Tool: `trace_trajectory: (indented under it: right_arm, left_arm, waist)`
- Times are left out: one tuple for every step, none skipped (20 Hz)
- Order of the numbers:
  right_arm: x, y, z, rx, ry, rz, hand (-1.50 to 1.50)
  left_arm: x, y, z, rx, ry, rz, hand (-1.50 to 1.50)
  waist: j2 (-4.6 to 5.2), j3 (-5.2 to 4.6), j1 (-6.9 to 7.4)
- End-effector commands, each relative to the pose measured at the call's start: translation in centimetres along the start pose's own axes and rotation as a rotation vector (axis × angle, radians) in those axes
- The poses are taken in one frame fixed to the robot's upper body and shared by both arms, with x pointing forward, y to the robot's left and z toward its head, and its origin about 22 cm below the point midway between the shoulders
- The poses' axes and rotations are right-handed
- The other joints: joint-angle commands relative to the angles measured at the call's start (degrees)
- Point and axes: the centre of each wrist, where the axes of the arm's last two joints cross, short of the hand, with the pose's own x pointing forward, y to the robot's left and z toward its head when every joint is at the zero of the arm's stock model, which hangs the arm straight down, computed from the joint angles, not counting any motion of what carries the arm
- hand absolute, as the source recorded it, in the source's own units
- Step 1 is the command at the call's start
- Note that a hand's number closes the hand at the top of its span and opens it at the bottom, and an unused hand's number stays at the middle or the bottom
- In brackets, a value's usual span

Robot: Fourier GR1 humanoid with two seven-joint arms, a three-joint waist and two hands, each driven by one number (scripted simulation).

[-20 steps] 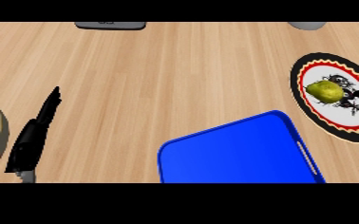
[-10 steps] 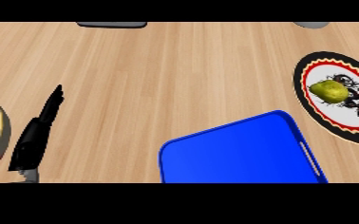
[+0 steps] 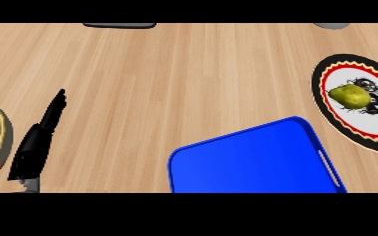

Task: Pick the pear from the tray and place it in the plate

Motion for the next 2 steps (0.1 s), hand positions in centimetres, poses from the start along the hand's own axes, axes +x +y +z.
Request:
trace_trajectory:
  right_arm:
    - [0.28, -1.21, 0.95, 0.067, -0.099, -0.079, -1.50]
    - [-0.11, -1.38, 1.51, 0.071, -0.092, -0.086, -1.50]
  left_arm:
    - [0.28, 0.31, -0.21, -0.008, -0.007, -0.003, 0.00]
    - [-0.49, -0.17, 0.60, -0.006, 0.004, 0.014, 0.00]
  waist:
    - [0.23, 0.20, 0.19]
    - [0.00, 0.06, 0.17]
